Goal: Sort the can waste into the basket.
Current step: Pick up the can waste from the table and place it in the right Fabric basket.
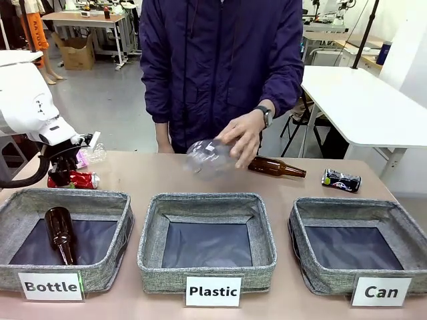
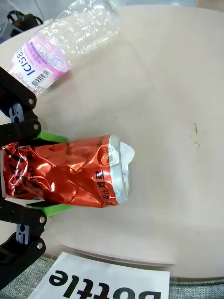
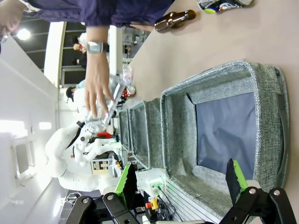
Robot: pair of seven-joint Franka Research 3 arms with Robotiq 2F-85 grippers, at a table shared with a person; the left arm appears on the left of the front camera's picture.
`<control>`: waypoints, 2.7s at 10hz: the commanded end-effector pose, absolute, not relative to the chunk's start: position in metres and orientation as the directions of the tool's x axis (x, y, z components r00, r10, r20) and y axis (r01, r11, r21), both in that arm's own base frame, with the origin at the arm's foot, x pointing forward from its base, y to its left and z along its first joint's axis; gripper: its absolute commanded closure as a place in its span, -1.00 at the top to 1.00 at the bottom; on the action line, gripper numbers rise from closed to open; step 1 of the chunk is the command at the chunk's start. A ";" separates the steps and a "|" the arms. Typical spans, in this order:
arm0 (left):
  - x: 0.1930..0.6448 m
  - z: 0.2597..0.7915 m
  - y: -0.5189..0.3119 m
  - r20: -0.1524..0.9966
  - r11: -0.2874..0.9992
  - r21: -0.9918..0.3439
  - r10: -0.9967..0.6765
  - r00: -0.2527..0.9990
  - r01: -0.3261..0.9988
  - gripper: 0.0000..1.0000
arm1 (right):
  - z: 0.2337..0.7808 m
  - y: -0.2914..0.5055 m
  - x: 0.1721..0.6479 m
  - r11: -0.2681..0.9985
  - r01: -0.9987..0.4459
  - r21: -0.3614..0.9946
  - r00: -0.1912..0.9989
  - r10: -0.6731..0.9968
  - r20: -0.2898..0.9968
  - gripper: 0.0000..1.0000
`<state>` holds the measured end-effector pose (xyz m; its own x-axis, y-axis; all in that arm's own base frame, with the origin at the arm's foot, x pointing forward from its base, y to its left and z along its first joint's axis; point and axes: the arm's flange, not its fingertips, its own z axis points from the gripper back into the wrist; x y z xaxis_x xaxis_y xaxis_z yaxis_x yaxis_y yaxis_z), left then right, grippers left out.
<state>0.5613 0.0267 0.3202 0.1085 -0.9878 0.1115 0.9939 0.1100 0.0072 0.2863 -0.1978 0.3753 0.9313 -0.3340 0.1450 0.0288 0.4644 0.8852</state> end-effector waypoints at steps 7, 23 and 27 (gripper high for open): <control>0.564 0.328 0.029 0.088 0.131 0.011 -0.988 0.129 0.991 -1.00 | 0.377 -0.199 0.286 0.459 0.012 0.888 0.929 -0.334 0.160 1.00; 0.347 0.546 0.021 0.764 0.335 -0.208 -0.532 0.366 0.919 -0.22 | 0.377 -0.199 0.286 0.459 0.012 0.888 0.929 -0.334 0.160 1.00; 0.341 0.539 -0.002 0.736 0.264 -0.238 -0.578 0.351 0.935 -0.22 | 0.377 -0.199 0.286 0.459 0.012 0.888 0.929 -0.334 0.160 1.00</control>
<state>0.3406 -0.0124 0.5335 0.3322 -0.5951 0.7318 0.9429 0.2301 -0.2410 0.2860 -0.1980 0.3755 0.9313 -0.3343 0.1447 0.0291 0.4643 0.8852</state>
